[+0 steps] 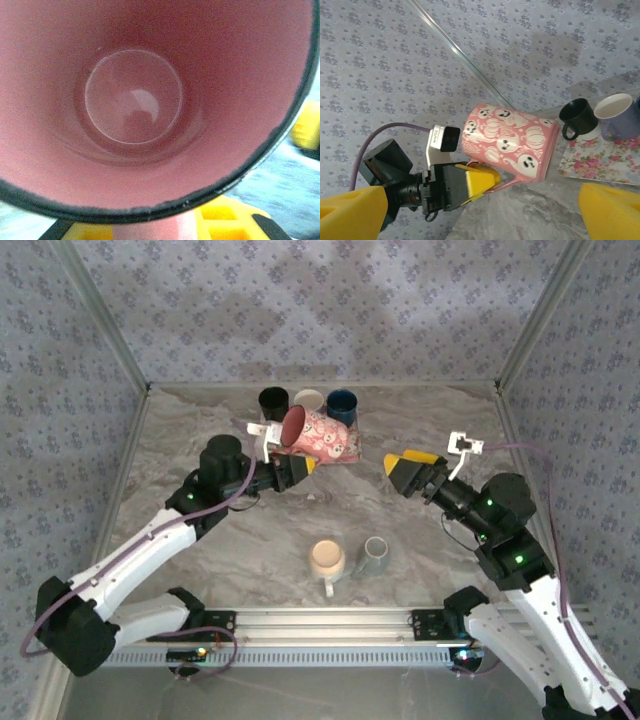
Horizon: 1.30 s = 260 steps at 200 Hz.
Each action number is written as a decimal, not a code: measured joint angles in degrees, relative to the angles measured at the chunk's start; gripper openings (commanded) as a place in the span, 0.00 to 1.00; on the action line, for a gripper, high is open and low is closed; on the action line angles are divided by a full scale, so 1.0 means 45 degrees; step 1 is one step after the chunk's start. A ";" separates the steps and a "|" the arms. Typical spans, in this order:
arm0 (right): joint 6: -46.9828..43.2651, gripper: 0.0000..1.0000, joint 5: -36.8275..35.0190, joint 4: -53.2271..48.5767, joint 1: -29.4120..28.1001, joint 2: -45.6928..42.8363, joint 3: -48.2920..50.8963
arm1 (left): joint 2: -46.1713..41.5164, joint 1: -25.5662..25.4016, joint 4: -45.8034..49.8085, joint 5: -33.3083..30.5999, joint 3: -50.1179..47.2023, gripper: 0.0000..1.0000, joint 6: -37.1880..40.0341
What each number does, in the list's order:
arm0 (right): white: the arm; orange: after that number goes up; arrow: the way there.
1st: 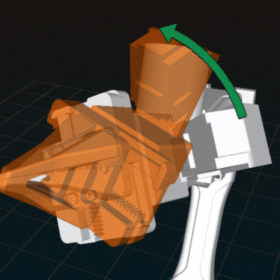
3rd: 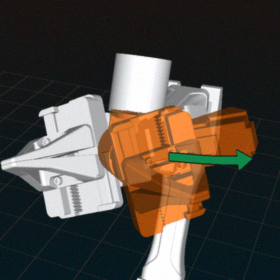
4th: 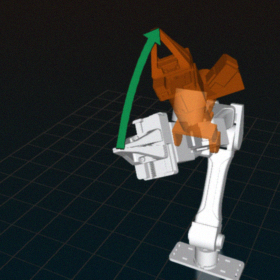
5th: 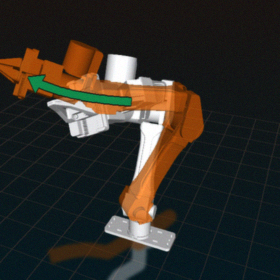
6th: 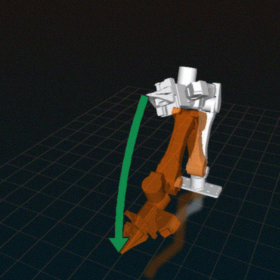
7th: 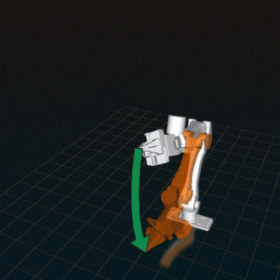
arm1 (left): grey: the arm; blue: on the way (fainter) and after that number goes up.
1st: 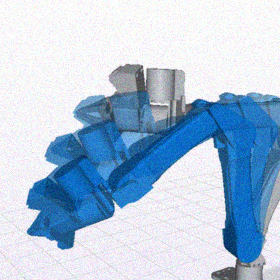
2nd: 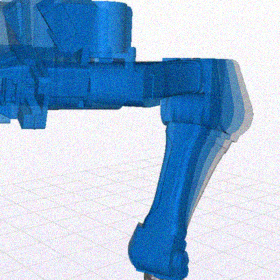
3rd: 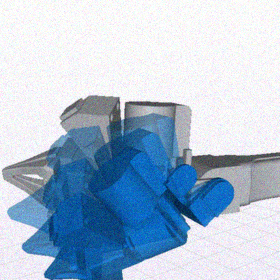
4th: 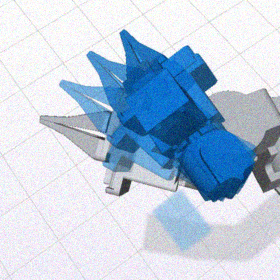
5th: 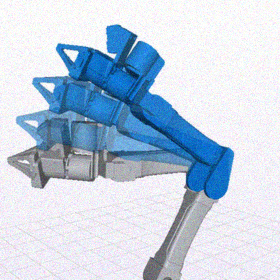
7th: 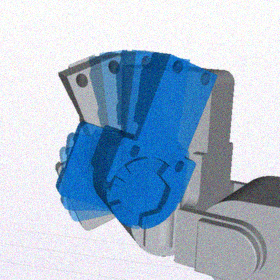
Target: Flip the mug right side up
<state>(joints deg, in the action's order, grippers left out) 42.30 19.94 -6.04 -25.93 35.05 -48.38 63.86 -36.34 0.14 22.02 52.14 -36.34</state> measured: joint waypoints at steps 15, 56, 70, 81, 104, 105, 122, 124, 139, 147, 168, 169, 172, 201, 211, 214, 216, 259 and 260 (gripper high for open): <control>-0.0131 1.00 -0.0121 -0.0243 0.0000 -0.0034 0.0000 | 0.0500 -0.0005 0.1253 -0.1477 0.0549 0.00 0.1005; -0.0262 1.00 -0.0418 -0.0573 0.0000 -0.0345 0.0107 | 0.2487 0.0083 0.2783 -0.4318 0.1316 0.00 0.2905; -0.0257 1.00 -0.0500 -0.0578 0.0000 -0.0520 0.0287 | 0.3356 0.0160 0.3045 -0.4877 0.1627 0.00 0.3371; -0.0262 1.00 -0.0500 -0.0578 -0.0005 -0.0636 0.0355 | 0.3983 0.0257 0.3070 -0.5236 0.1855 0.00 0.3653; -0.0257 1.00 -0.0495 -0.0578 -0.0005 -0.0724 0.0398 | 0.4872 0.0617 0.2929 -0.5489 0.2093 0.00 0.3895; -0.0262 1.00 -0.0500 -0.0578 -0.0005 -0.0724 0.0403 | 0.4891 0.0631 0.2929 -0.5489 0.2103 0.00 0.3895; -0.0262 1.00 -0.0505 -0.0578 -0.0005 -0.0869 0.0510 | 0.5445 0.1010 0.2856 -0.5484 0.2283 0.00 0.4022; -0.0262 1.00 -0.0505 -0.0578 -0.0005 -0.0889 0.0534 | 0.5508 0.1059 0.2851 -0.5489 0.2317 0.00 0.4036; -0.0272 1.00 -0.0544 -0.0622 -0.0044 -0.1054 0.0627 | 0.5979 0.1345 0.2691 -0.5459 0.2501 0.00 0.4177; -0.0282 1.00 -0.0588 -0.0665 -0.0073 -0.1132 0.0641 | 0.6212 0.1506 0.2545 -0.5377 0.2550 0.00 0.4289; -0.0374 1.00 -0.0651 -0.0821 -0.0199 -0.1379 0.0733 | 0.6810 0.1744 0.2273 -0.5236 0.2744 0.00 0.4609; -0.0374 1.00 -0.0656 -0.0826 -0.0204 -0.1384 0.0738 | 0.6834 0.1749 0.2268 -0.5231 0.2754 0.00 0.4619; -0.0379 1.00 -0.0680 -0.0855 -0.0223 -0.1413 0.0753 | 0.6902 0.1758 0.2273 -0.5202 0.2803 0.00 0.4648; -0.0622 1.00 -0.0835 -0.1287 -0.0311 -0.1656 0.0801 | 0.7616 0.1768 0.2259 -0.4998 0.3245 0.00 0.4896; -0.0680 1.00 -0.0903 -0.1370 -0.0321 -0.1705 0.0801 | 0.7839 0.1768 0.2273 -0.4954 0.3458 0.00 0.4940; -0.0714 1.00 -0.0918 -0.1389 -0.0330 -0.1710 0.0801 | 0.7883 0.1768 0.2273 -0.4940 0.3512 0.00 0.4940; -0.0714 1.00 -0.0923 -0.1399 -0.0335 -0.1719 0.0801 | 0.7927 0.1768 0.2273 -0.4925 0.3551 0.00 0.4949; -0.0957 1.00 -0.1049 -0.1753 -0.0355 -0.1792 0.0801 | 0.8344 0.1773 0.2370 -0.5081 0.4167 0.00 0.5105; -0.0957 1.00 -0.1054 -0.1758 -0.0355 -0.1792 0.0801 | 0.8359 0.1773 0.2370 -0.5100 0.4182 0.00 0.5115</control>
<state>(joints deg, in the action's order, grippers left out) 38.00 15.20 -13.96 -27.53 26.98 -44.77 101.47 -28.36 10.81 -0.93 70.96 -13.32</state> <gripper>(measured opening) 0.998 0.197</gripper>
